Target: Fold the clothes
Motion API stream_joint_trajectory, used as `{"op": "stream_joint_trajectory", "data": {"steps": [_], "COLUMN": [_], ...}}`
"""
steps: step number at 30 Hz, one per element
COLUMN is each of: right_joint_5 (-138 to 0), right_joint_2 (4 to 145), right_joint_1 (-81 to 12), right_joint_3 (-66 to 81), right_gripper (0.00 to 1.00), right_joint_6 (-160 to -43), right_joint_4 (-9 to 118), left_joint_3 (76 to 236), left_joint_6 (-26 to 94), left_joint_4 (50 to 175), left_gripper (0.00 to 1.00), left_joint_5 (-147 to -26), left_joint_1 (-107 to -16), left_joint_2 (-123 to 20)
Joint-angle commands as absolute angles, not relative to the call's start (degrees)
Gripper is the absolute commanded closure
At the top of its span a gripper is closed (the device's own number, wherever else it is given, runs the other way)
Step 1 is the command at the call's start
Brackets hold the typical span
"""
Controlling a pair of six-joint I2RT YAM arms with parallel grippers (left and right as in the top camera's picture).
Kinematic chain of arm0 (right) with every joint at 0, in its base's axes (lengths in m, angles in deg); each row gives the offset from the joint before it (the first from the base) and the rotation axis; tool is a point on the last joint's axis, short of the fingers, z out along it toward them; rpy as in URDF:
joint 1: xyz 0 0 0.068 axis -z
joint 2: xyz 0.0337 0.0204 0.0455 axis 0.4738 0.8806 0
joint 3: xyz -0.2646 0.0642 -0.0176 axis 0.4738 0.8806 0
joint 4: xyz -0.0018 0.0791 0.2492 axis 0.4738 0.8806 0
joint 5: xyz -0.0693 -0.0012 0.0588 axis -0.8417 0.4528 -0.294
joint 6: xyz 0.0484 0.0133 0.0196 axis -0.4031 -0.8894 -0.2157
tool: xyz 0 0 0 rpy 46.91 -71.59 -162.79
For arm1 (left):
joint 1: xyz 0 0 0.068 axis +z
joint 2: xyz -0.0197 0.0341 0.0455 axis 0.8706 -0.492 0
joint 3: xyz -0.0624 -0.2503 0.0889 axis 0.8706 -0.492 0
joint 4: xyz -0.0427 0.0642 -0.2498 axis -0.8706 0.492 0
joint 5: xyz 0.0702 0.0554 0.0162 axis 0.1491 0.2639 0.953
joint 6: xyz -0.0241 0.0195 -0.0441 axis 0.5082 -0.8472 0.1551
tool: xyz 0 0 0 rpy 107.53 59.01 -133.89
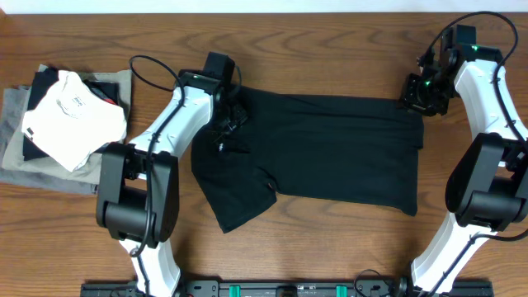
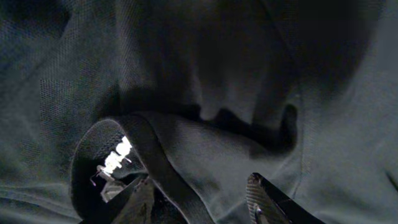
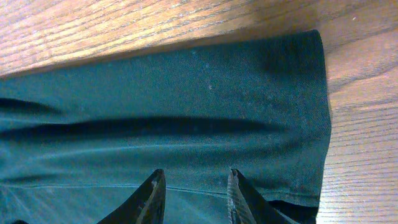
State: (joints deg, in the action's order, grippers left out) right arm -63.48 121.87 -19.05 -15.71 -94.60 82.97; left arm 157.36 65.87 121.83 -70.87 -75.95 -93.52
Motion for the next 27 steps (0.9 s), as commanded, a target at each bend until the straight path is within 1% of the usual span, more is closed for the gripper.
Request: {"op": "stream_joint_trajectory", "data": {"steps": [1, 9, 14, 27], "right_joint_5": [-63.55, -65.41, -65.41, -65.41], "right_joint_2": [121.19, 121.19, 121.19, 121.19], "right_joint_1": [-19.31, -19.31, -19.31, -19.31], "right_joint_3": [-15.31, -15.31, -15.31, -15.31], "right_gripper": [0.69, 0.69, 0.68, 0.69], "right_joint_6": [-94.19, -94.21, -94.21, -94.21], "right_joint_4": [83.11, 83.30, 83.32, 83.48], "left_joint_3": [157.07, 156.86, 156.57, 155.35], "left_joint_6": [68.86, 68.97, 71.03, 71.03], "left_joint_4": [122.33, 122.16, 122.20, 120.30], "left_gripper": [0.49, 0.49, 0.49, 0.50], "left_joint_5": [-70.76, -70.35, -70.39, -70.39], "left_joint_1": [-75.58, -74.18, -73.46, -73.46], "left_joint_2": [-95.90, -96.17, -96.17, -96.17]}}
